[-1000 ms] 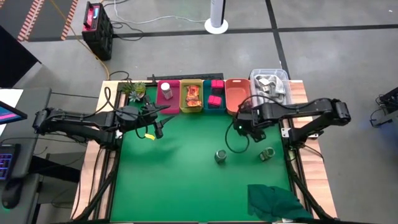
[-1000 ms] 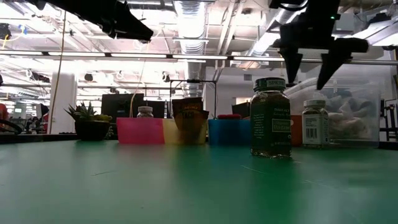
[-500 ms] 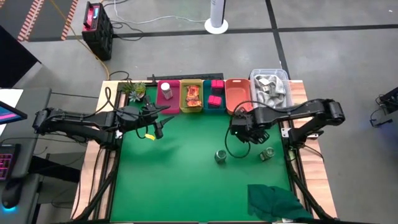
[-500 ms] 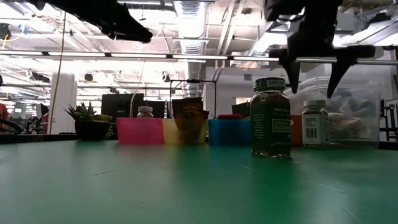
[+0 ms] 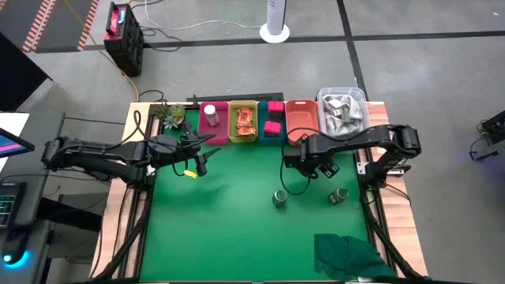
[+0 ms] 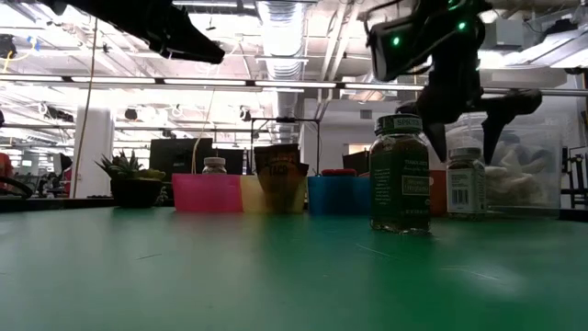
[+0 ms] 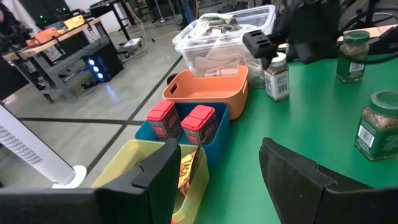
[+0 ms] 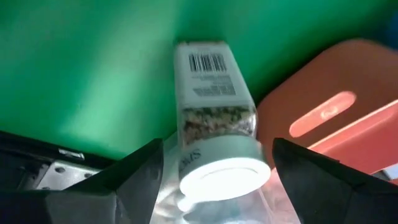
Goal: Sort spices by type
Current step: Put the white seasoning bottle into the red bin
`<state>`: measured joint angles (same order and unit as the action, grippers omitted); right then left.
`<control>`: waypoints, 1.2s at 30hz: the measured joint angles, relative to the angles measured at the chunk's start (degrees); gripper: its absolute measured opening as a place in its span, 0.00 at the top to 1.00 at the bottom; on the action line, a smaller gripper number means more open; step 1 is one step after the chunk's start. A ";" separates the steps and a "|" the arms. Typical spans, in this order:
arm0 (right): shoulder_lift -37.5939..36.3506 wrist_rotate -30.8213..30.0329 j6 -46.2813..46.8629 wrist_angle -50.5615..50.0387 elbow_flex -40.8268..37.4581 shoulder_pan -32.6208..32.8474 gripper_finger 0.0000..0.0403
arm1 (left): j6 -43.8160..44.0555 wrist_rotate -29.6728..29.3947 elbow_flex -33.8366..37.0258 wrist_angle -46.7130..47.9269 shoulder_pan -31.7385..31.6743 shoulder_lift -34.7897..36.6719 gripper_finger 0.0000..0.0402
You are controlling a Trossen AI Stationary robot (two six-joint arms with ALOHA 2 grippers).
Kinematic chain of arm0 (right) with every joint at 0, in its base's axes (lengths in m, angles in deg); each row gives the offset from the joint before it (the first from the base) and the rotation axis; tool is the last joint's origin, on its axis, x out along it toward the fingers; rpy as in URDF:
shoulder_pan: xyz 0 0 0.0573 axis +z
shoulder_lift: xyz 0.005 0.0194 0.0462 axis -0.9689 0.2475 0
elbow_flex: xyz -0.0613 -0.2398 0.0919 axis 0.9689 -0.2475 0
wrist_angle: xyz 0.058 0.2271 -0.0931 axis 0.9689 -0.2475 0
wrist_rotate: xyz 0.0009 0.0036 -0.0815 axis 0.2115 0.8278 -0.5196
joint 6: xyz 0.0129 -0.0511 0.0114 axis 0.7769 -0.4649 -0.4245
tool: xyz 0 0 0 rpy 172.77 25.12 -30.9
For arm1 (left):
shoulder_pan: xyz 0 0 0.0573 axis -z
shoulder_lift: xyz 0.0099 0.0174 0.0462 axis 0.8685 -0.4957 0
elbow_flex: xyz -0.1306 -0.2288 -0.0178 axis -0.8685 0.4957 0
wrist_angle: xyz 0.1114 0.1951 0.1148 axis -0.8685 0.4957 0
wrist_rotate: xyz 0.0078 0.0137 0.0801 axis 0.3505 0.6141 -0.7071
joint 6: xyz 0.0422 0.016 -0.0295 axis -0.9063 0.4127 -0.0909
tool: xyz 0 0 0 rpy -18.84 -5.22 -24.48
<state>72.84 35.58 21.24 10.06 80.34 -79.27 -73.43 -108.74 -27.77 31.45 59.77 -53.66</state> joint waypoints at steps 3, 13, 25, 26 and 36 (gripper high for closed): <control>1.25 -0.91 0.44 -0.20 0.00 -0.94 0.19 | -0.09 0.01 0.00 0.00 0.00 0.00 0.48; 2.59 -1.41 0.01 0.09 0.00 -1.52 0.36 | -0.92 -0.01 0.00 0.79 0.00 0.00 0.48; 2.41 -0.97 0.50 -0.65 9.90 2.27 0.43 | -2.27 -0.01 0.00 -0.46 0.00 0.00 0.48; 2.41 -0.99 0.67 -0.52 11.86 2.24 0.43 | -2.40 0.00 0.00 -0.46 0.00 0.00 0.48; 2.37 -0.97 9.34 12.71 24.50 0.11 0.43 | 1.78 1.88 0.00 -0.45 0.00 -0.72 0.48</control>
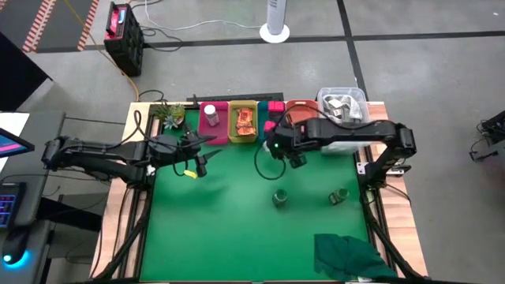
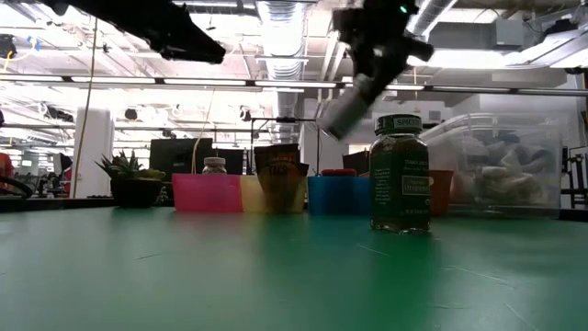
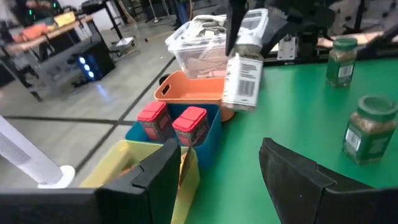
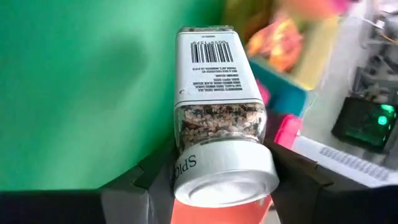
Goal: Sort spices by type
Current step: Put the white seasoning bottle into the red bin
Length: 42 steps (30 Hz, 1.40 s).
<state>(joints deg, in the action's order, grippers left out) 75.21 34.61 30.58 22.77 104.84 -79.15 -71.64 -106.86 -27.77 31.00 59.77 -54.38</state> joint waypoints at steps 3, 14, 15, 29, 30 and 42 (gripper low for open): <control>0.00 3.74 5.34 3.36 2.18 -0.50 0.43 | 1.43 -0.05 -0.02 -1.57 0.00 -2.79 0.48; 0.42 8.04 14.76 7.25 3.17 -3.80 0.43 | -1.98 -2.78 -6.49 -10.75 0.00 -14.82 0.38; 0.48 8.41 15.35 7.33 3.15 -3.80 0.43 | -2.37 -2.78 -7.62 -10.59 0.00 -15.64 0.36; 0.44 13.27 16.31 13.63 3.17 -3.27 0.43 | -7.10 -1.57 -19.13 -6.95 -1.29 -29.95 0.22; 0.44 13.27 16.18 14.02 3.17 -3.21 0.43 | -6.89 -0.80 -19.62 -6.39 -1.72 -30.80 0.22; 0.27 13.09 14.40 16.19 3.17 -1.60 0.43 | -6.52 1.08 -20.50 -5.55 -3.93 -32.98 0.40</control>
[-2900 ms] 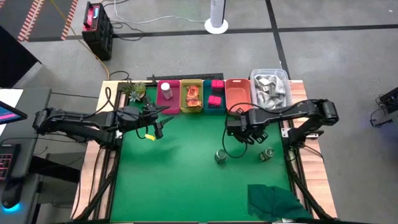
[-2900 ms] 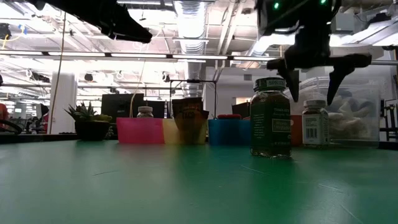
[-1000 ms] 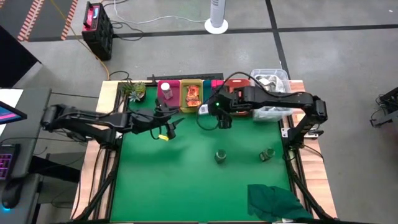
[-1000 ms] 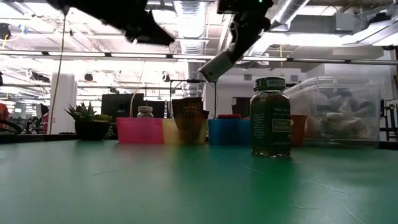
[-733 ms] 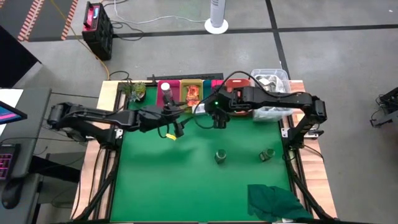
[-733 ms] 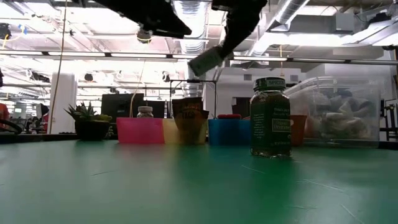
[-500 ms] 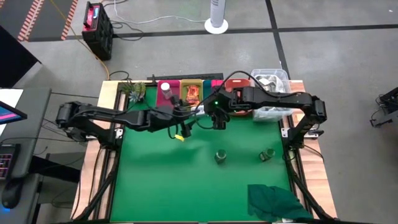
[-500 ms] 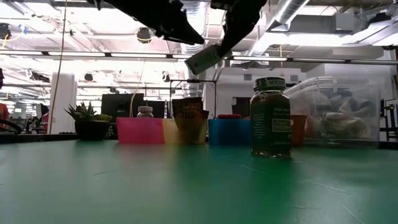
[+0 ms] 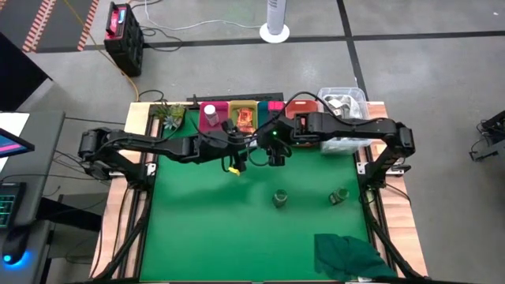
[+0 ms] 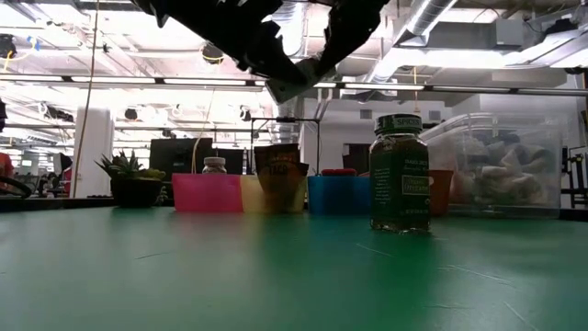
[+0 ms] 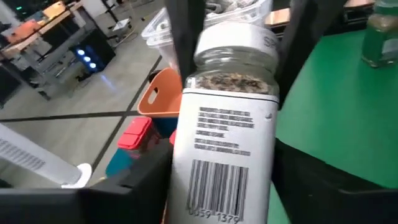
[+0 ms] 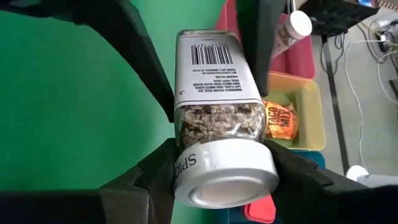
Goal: Sort spices by type
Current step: Put the white seasoning bottle into the red bin
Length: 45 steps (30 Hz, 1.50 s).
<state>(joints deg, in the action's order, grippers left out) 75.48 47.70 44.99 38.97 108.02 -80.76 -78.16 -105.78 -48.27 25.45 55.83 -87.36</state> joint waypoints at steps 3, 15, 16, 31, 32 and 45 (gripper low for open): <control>-0.01 0.19 -2.15 0.07 -0.02 0.21 0.38 | -0.40 1.83 0.00 0.92 -0.02 0.02 0.52; -5.99 0.45 -2.75 2.95 -0.07 2.45 0.16 | 1.08 2.24 2.64 1.34 -0.13 0.59 0.52; -7.11 0.45 -2.17 3.40 -0.49 2.17 0.16 | 1.65 2.30 3.55 0.54 -0.13 0.97 0.52; -13.49 7.21 2.87 28.82 -21.28 -1.86 0.18 | 6.20 2.44 24.07 -28.71 -0.28 8.00 0.52; -13.63 8.34 3.19 32.07 -22.58 -2.06 0.18 | 6.20 2.41 25.33 -30.83 -0.28 8.42 0.52; -13.05 17.19 6.18 50.28 -27.67 -3.06 0.18 | -2.18 5.29 30.21 -51.86 3.07 9.84 0.51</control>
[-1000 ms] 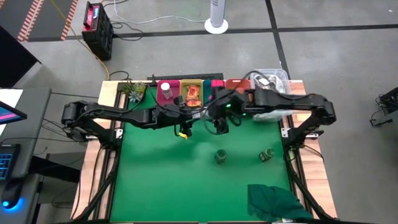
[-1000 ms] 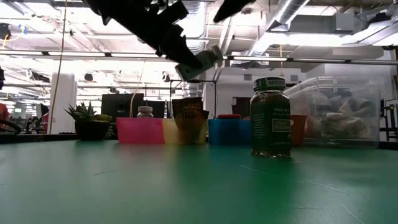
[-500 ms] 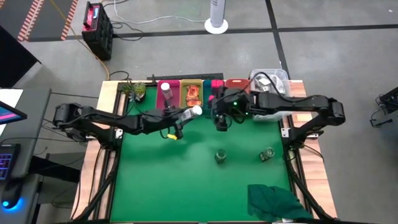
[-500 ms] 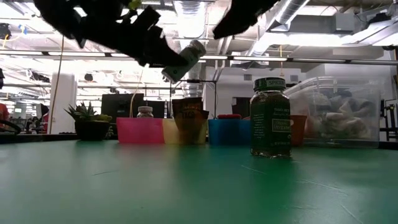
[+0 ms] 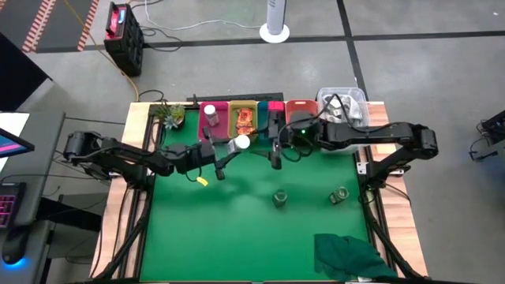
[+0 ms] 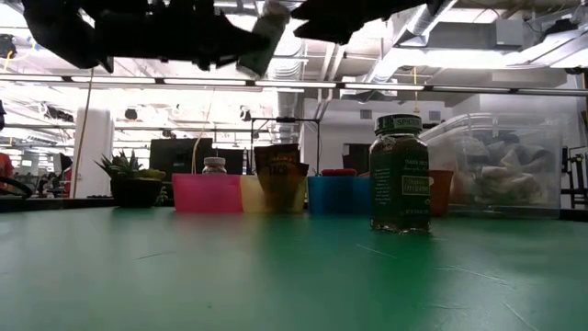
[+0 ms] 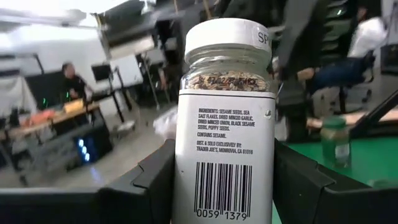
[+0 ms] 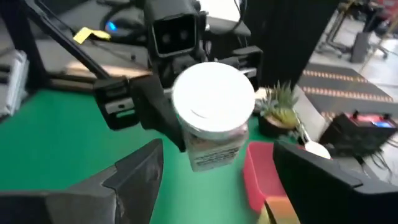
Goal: Sort spices by type
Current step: Put the white seasoning bottle into the red bin
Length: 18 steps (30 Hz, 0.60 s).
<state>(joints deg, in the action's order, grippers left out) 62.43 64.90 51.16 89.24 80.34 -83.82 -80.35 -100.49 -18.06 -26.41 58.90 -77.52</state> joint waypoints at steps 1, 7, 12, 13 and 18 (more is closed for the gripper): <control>0.00 0.81 0.31 0.79 0.00 -0.18 0.18 | -0.61 0.36 0.00 -1.01 0.23 0.00 0.51; -0.02 4.22 0.29 5.63 0.02 -0.56 0.18 | -0.24 2.42 0.00 -3.80 0.15 -0.07 0.50; 0.00 4.28 -0.92 5.99 0.02 -0.56 0.18 | 0.31 3.67 -0.02 -7.41 0.15 0.00 0.50; 0.00 4.26 -1.21 6.14 0.02 -0.58 0.18 | 0.29 3.94 -0.02 -8.30 0.15 0.00 0.50; 0.02 4.28 -1.46 7.08 0.02 -0.56 0.18 | 0.04 5.24 -0.02 -11.67 0.15 -0.02 0.50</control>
<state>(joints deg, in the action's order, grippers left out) 62.44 69.18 49.70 96.32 80.37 -84.38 -80.31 -95.25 -18.08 -38.07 59.05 -77.55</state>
